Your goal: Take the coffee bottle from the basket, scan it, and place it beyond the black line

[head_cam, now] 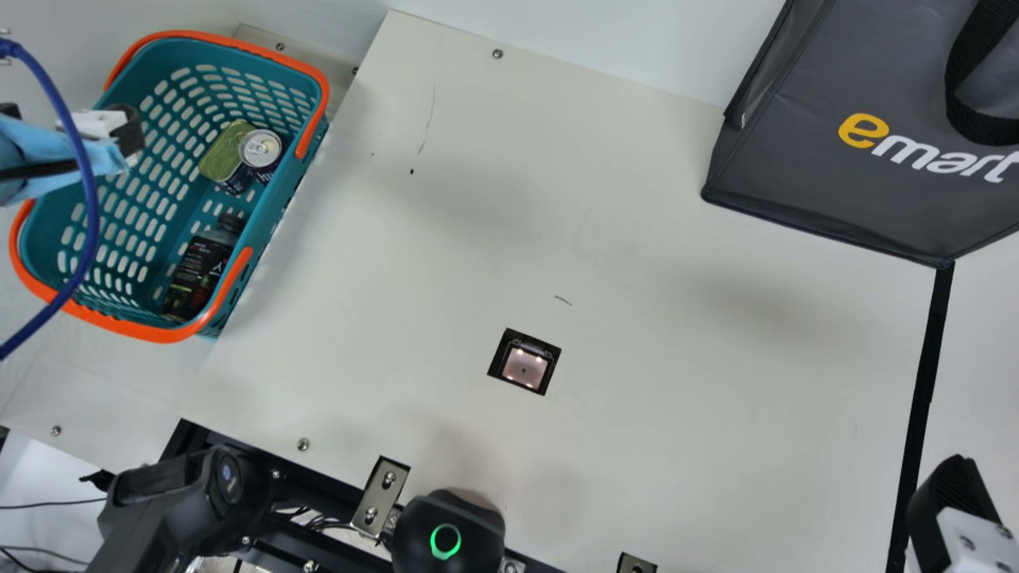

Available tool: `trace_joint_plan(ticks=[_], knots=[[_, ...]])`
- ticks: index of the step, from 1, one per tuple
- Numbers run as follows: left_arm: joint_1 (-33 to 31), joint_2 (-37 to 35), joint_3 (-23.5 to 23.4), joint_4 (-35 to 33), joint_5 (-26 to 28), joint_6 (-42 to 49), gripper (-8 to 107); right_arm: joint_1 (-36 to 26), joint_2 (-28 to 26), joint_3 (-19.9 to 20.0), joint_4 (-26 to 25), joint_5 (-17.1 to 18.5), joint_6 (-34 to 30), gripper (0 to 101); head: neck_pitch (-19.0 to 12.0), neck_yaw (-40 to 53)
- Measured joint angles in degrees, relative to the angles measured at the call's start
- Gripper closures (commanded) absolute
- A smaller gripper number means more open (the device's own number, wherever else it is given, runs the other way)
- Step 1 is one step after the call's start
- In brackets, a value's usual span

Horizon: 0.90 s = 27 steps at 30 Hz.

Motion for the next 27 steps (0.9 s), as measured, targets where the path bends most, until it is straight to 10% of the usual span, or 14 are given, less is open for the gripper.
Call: trace_joint_plan(ticks=[27], knots=[[12.5, 14.2, 8.0, -15.2, -7.3, 31.6, 9, 0.0, 0.0, 0.0, 0.0, 0.0, 0.0, 10, 0.0, 0.0]])
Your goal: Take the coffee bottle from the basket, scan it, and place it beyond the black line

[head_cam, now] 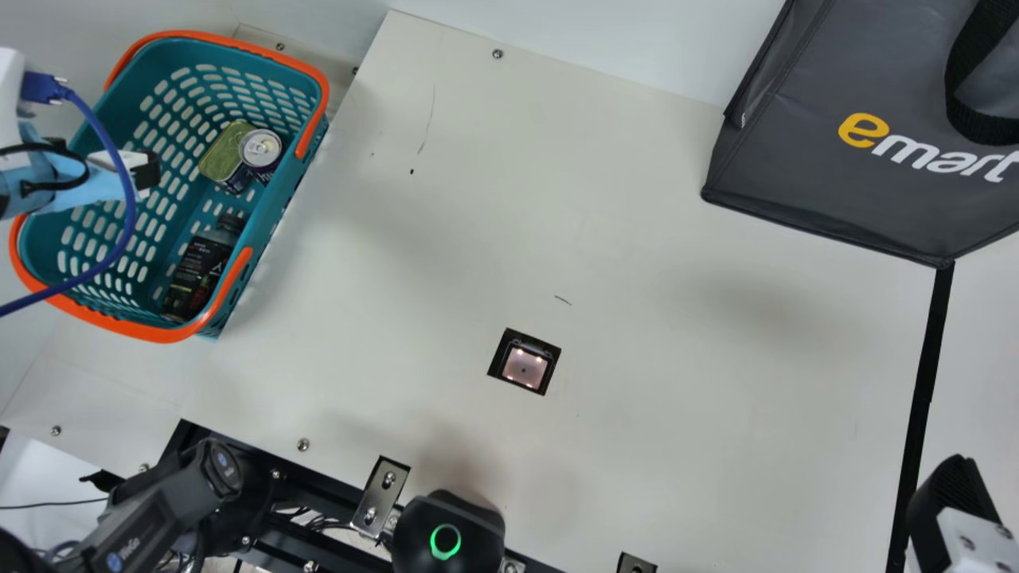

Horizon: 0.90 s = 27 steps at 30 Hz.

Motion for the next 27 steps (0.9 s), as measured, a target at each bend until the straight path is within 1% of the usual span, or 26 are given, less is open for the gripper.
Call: trace_joint_plan(ticks=[6, 15, 27], knots=[[0.1, 4.2, 0.3, 0.5, -1.9, 2.0, 9, 0.0, 0.0, 0.0, 0.0, 0.0, 0.0, 10, 0.0, 0.0], [-1.4, 10.1, 0.5, 2.1, -4.6, 1.5, 9, 0.0, 0.0, 0.0, 0.0, 0.0, 0.0, 10, 0.0, 0.0], [-4.0, 14.9, 2.5, 2.3, -8.8, 1.9, 9, 0.0, 0.0, 0.0, 0.0, 0.0, 0.0, 10, 0.0, 0.0]])
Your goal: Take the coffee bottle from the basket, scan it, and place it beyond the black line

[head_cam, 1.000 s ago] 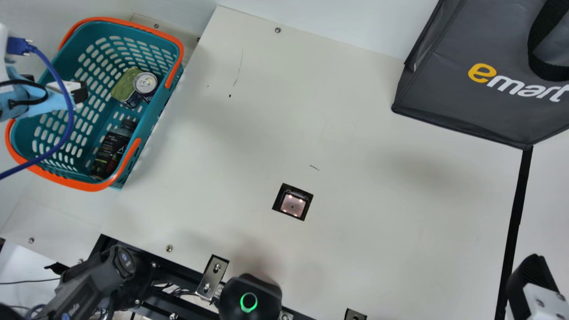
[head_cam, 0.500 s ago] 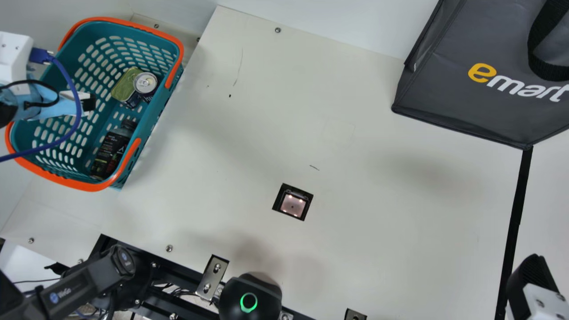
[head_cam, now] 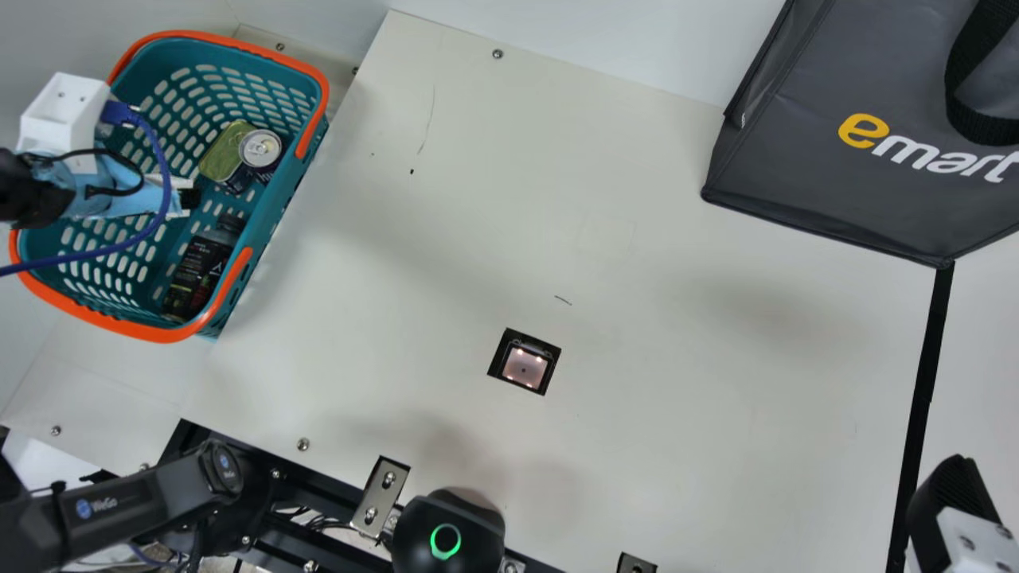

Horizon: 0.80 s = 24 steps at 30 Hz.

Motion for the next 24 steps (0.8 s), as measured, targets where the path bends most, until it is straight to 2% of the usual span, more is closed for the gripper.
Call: trace_joint_plan(ticks=[24], knots=[[-2.6, 13.3, 2.8, -6.0, -12.8, 7.5, 9, 0.0, 0.0, 0.0, 0.0, 0.1, 0.0, 10, 0.0, 0.0]])
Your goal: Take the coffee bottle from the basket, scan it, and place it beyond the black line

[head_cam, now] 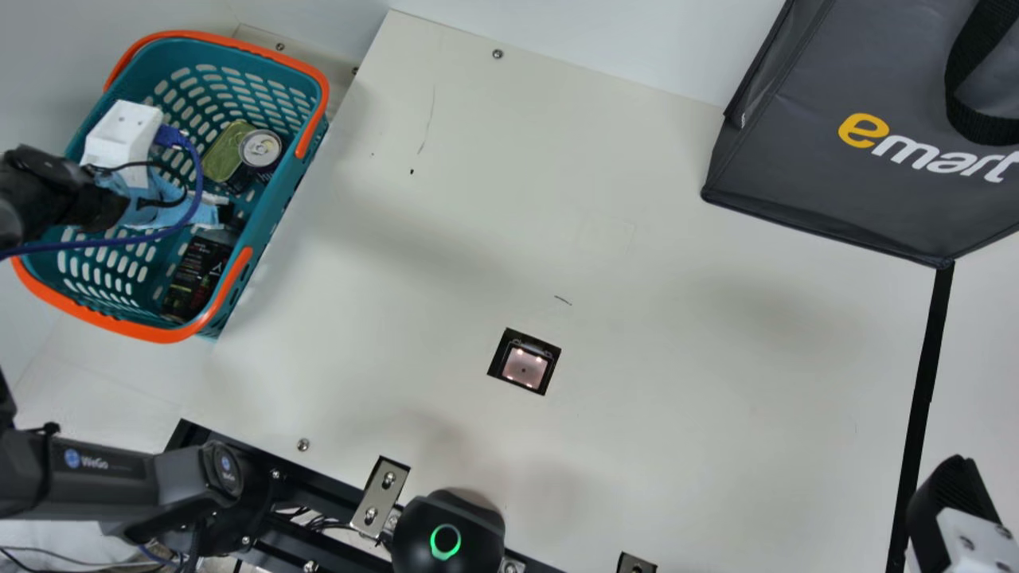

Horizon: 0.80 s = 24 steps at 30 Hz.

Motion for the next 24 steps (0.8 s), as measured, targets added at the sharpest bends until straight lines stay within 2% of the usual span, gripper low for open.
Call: trace_joint_plan(ticks=[24], knots=[[-1.9, 13.6, -1.7, -10.3, -10.6, 11.1, 9, 0.0, 0.0, 0.0, 0.0, 0.0, 0.0, 10, 0.0, 0.0]])
